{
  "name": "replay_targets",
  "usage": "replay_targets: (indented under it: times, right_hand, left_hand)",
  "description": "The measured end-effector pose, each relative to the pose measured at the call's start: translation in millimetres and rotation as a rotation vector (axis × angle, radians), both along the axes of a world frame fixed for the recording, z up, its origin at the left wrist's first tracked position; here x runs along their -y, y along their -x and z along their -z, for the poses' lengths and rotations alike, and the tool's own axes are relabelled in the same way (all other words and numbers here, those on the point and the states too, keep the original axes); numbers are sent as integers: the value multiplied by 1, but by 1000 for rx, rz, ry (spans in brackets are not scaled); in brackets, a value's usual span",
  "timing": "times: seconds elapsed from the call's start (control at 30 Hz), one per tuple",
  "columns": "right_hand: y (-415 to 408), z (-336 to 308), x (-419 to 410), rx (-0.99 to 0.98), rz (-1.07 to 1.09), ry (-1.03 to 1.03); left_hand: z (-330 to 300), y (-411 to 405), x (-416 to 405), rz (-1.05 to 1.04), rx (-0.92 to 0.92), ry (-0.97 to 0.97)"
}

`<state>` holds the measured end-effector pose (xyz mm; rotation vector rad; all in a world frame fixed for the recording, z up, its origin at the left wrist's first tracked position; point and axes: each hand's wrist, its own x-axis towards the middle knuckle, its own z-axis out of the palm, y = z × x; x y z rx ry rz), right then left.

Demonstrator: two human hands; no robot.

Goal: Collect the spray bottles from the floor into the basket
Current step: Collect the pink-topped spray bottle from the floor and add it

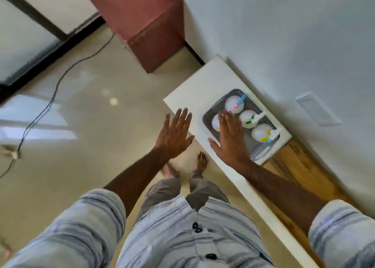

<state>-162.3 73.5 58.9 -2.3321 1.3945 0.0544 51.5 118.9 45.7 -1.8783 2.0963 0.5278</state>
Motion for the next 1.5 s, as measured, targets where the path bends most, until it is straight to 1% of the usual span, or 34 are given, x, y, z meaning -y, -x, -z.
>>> replay_targets:
  times: [0.1, 0.2, 0.3, 0.4, 0.47, 0.6, 0.77, 0.93, 1.07, 1.27, 1.33, 1.43, 1.5]
  right_hand:
    - [-60, -18, 2, -71, -306, 69]
    - [-137, -31, -7, -99, -527, 118]
    - [-219, -42, -39, -113, -720, 166]
    - [-299, -53, -100, -136, -906, 220]
    - [-346, -55, -144, -134, -992, 245]
    - [-446, -64, -254, -114, -1201, 295]
    - [-546, -72, -368, -91, -1435, 344]
    - [-640, -65, -477, -88, -1621, 326]
    - [-718, -46, -563, -83, -1758, 294]
    - [-841, -22, -688, -164, -1923, 224]
    - [-876, -18, -724, -188, -1984, 245]
    - [-932, -18, -784, -227, -2059, 242]
    - [-964, -12, -822, -226, -2098, 248]
  left_hand:
    - [-17, -48, -53, -183, 49, 37]
    - [-32, -101, -117, -398, 63, 90]
    - [-45, -156, -192, -624, 104, 170]
    - [-59, -206, -275, -832, 122, 220]
    - [-64, -236, -329, -940, 146, 239]
    - [-79, -287, -461, -1173, 170, 250]
    - [-88, -330, -597, -1420, 197, 188]
    - [-70, -373, -704, -1611, 187, 136]
    - [-51, -418, -778, -1733, 168, 90]
    - [-38, -491, -888, -1891, 119, -13]
    - [-37, -514, -921, -1925, 133, -18]
    - [-39, -552, -970, -2016, 96, -2]
    - [-32, -574, -997, -2021, 113, 17]
